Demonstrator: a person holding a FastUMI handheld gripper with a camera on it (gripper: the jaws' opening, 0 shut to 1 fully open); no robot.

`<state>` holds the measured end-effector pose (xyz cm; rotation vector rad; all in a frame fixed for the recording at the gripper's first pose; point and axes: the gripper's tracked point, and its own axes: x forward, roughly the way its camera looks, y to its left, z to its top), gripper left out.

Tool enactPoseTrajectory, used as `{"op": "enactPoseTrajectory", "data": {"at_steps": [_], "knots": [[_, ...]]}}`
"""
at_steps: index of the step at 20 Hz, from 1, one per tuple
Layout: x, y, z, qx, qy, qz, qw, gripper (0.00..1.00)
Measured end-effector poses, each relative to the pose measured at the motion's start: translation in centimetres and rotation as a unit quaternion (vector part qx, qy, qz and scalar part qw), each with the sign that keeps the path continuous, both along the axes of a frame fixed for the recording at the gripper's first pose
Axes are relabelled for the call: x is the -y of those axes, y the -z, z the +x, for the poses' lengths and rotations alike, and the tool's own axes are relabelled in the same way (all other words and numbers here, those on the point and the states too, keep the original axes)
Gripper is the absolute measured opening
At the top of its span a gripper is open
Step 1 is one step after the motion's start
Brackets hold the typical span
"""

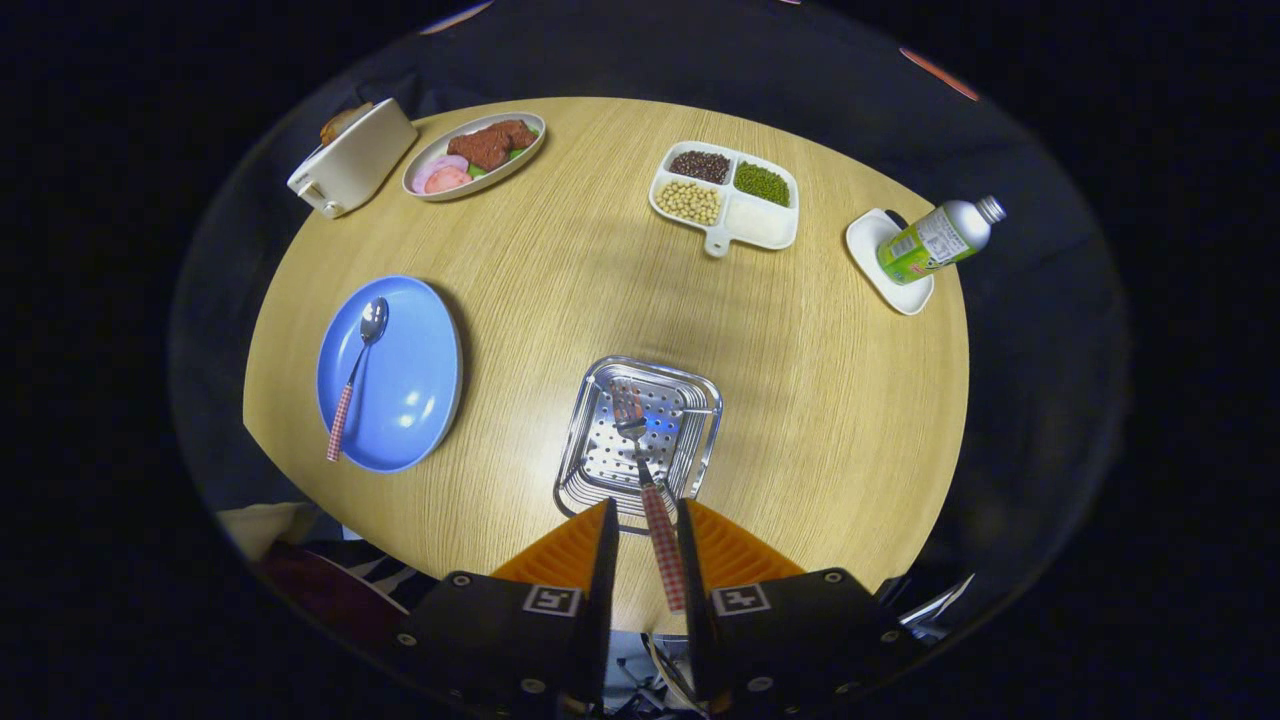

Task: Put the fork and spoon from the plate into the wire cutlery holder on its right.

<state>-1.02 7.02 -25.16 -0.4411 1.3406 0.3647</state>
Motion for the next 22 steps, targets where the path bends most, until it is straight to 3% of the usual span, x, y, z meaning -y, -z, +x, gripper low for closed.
{"op": "enactPoseTrajectory", "data": {"at_steps": [1,7,9,16,22], "knots": [[-0.2,-0.6,0.3,0.015,0.007,0.007,1.000,0.50],[-1.3,-5.0,1.3,0.124,0.029,0.040,0.991,0.92],[-2.3,-6.1,1.2,0.158,0.048,0.066,0.984,0.98],[-6.6,-9.0,-1.0,0.272,0.054,0.101,0.955,0.98],[-13.0,-6.2,-4.2,0.294,0.080,0.168,0.937,0.98]]}}
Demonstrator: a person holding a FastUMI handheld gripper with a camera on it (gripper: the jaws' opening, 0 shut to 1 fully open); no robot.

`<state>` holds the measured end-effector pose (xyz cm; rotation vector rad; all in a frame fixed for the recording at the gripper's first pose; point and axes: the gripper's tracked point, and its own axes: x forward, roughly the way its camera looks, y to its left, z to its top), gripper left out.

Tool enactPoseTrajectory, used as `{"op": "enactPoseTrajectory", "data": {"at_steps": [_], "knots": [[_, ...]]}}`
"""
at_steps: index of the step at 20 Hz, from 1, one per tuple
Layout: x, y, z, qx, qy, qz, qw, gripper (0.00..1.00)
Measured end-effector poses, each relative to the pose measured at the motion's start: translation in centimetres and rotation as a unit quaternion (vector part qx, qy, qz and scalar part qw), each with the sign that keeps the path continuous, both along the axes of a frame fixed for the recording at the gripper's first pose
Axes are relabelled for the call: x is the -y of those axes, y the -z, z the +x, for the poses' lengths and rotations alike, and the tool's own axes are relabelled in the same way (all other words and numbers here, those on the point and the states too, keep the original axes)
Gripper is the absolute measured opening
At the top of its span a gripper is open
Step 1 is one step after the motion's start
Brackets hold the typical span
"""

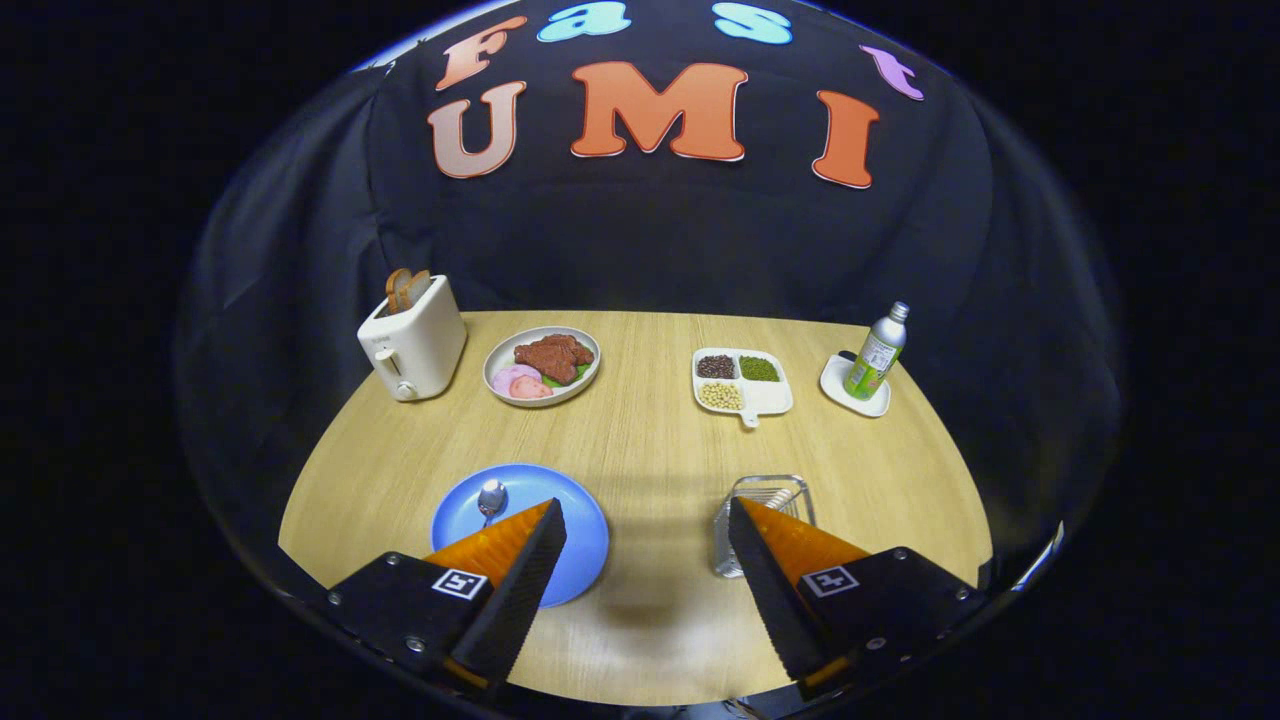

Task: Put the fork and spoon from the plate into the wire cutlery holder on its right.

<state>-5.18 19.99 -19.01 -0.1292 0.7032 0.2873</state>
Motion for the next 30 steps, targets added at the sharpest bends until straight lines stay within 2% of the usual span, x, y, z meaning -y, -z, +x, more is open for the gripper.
{"op": "enactPoseTrajectory", "data": {"at_steps": [2,6,10,20,22,26,27,30], "knots": [[-2.2,1.3,-0.9,-0.008,0.008,0.033,0.999,0.99],[-5.4,5.0,-3.5,-0.025,-0.001,0.052,0.998,0.98],[-7.9,7.6,-5.2,-0.025,-0.018,0.043,0.999,0.98],[-12.5,12.6,-5.9,-0.039,-0.045,0.026,0.998,0.97],[-13.5,13.4,-6.1,-0.051,-0.049,0.031,0.997,0.91],[-14.1,14.6,-6.1,-0.055,-0.055,0.014,0.997,0.71],[-14.1,14.8,-6.0,-0.056,-0.055,0.010,0.997,0.61],[-14.2,15.5,-6.1,-0.065,-0.055,0.004,0.996,0.43]]}}
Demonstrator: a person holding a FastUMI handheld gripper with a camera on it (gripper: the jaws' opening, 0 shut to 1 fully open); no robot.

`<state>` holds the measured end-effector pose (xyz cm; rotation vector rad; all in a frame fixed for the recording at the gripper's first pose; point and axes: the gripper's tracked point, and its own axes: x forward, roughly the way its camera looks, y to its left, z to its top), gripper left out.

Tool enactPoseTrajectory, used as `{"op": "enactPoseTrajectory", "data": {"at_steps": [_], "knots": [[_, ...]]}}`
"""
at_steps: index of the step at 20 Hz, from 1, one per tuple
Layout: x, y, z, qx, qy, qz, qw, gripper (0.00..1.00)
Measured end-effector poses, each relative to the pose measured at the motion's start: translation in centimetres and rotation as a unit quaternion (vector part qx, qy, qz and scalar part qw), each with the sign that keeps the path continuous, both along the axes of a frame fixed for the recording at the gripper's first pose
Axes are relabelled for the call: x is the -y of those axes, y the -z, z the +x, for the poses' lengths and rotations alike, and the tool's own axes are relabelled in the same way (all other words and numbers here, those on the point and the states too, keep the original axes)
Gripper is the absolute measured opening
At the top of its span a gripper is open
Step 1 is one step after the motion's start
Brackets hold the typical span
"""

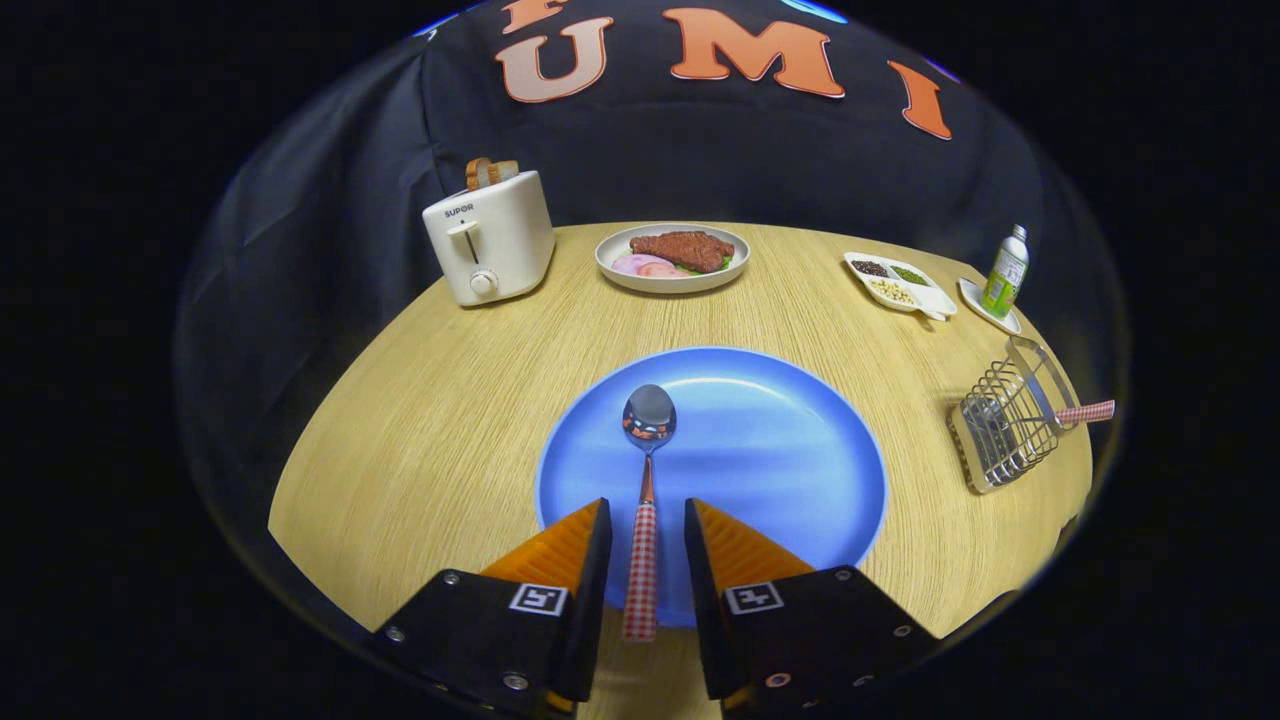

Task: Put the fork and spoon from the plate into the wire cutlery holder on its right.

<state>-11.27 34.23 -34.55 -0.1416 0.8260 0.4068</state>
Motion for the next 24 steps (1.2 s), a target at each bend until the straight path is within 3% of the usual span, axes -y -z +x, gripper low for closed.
{"op": "enactPoseTrajectory", "data": {"at_steps": [4,9,16,24], "knots": [[-0.2,0.8,-0.5,-0.012,-0.009,-0.007,1.000,0.32],[0.4,0.7,-0.6,-0.018,-0.008,-0.017,1.000,0.11],[2.5,-2.9,0.4,-0.009,-0.016,-0.015,1.000,0.09],[8.9,-8.1,2.8,-0.003,-0.005,-0.030,1.000,0.09]]}}
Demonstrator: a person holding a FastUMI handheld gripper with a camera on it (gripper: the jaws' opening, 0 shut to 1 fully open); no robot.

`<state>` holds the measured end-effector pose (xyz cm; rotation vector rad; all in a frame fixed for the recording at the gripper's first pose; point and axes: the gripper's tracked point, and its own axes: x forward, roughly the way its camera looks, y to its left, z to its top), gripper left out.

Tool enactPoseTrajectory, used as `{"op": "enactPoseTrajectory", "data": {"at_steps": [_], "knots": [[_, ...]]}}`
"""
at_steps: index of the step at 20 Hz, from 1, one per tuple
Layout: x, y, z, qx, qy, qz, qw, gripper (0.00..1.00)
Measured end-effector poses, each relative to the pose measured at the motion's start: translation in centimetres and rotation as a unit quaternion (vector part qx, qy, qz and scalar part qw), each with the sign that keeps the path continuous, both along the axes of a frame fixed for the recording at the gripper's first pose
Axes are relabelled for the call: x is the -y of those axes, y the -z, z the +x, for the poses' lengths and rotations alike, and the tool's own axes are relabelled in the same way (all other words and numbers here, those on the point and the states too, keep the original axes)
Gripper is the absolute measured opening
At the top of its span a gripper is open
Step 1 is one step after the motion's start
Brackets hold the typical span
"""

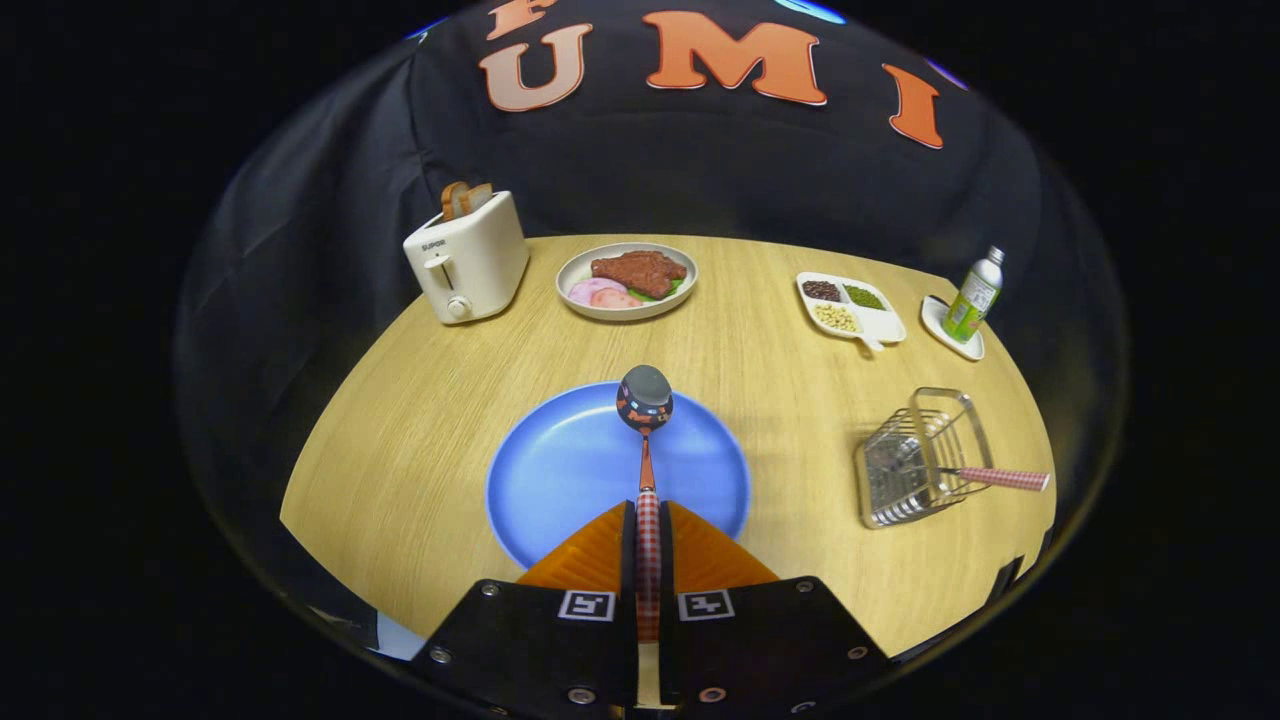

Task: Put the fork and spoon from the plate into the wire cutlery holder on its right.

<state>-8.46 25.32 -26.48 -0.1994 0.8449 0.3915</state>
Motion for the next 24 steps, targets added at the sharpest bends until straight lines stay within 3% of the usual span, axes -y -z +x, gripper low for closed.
{"op": "enactPoseTrajectory", "data": {"at_steps": [13,24], "knots": [[15.3,-6.6,3.9,-0.047,0.006,-0.096,0.994,0.08],[18.6,-6.1,5.0,-0.157,-0.070,-0.181,0.968,0.09]]}}
